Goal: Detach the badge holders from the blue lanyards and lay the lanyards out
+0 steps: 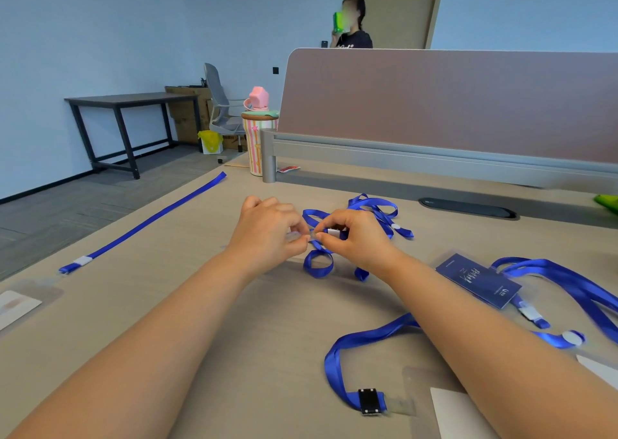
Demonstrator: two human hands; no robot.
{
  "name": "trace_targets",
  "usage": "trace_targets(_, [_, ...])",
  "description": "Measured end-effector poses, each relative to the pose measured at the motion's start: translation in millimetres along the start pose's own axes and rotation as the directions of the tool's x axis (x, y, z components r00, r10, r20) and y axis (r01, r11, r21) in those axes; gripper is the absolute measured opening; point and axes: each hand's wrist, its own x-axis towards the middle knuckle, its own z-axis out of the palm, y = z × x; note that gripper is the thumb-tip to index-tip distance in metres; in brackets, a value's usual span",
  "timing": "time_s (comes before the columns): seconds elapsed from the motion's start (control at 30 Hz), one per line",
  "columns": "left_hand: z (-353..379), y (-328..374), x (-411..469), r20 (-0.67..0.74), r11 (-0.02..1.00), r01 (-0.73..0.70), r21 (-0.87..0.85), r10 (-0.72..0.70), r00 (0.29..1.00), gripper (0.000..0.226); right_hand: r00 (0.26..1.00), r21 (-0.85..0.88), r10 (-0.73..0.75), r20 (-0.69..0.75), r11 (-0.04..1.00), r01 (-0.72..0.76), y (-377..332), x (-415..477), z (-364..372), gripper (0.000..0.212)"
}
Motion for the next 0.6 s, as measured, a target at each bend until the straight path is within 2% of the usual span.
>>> trace_targets(0.27, [2.3,0.7,-0.6,-0.016,1.0,-0.013,-0.023,0.013,1.0,0.016,0.999,-0.029,-0.052,0.013,0.998,0.052,2.0,-0.6,-1.3,0.008])
trace_targets(0.6, [2.9,3.6,-0.7,-0.03,0.998,0.004,-0.063,-0.006,1.0,0.015,0.999,-0.057,-0.042,0.032,0.997,0.043,0.7,-0.3,-0.9,0.007])
